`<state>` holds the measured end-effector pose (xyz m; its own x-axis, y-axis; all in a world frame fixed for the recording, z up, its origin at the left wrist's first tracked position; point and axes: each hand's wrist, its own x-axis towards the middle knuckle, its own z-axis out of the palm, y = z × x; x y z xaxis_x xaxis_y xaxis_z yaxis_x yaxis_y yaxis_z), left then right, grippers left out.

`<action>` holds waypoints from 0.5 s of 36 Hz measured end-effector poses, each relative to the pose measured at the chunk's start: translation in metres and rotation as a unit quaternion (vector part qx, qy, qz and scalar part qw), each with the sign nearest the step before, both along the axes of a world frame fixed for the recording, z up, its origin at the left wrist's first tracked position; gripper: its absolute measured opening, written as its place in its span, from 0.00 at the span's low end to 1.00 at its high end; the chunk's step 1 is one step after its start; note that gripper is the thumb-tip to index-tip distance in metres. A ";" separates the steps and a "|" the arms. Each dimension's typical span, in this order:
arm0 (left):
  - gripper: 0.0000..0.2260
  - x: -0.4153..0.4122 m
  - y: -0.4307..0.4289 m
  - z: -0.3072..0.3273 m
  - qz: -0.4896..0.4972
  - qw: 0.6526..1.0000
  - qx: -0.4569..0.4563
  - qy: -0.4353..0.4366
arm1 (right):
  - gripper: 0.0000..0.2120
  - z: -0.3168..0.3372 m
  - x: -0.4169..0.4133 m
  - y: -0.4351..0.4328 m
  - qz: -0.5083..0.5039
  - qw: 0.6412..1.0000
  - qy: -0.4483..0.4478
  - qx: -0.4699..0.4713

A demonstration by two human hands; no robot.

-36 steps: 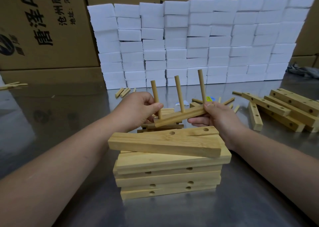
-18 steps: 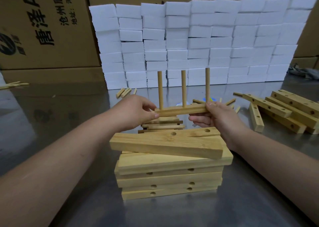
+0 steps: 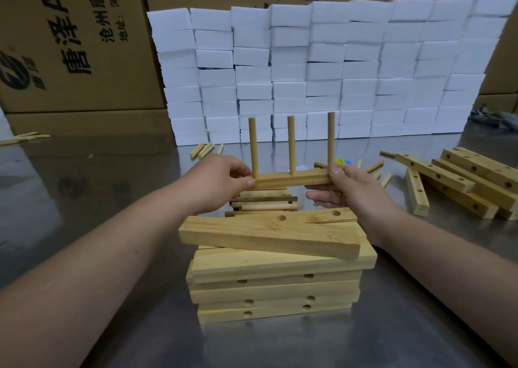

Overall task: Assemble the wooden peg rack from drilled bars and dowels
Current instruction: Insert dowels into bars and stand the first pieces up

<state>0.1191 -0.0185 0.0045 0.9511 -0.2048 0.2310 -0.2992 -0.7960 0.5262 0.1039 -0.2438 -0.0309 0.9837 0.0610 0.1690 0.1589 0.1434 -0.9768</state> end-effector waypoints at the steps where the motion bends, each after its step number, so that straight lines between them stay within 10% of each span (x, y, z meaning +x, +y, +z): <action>1: 0.13 0.000 0.000 -0.001 -0.002 1.000 0.005 0.000 | 0.12 0.000 0.000 0.000 0.000 1.000 -0.002 0.004; 18: 0.17 0.029 0.005 0.006 0.029 0.998 -0.050 -0.014 | 0.15 -0.004 0.006 -0.004 -0.011 0.998 0.036 0.047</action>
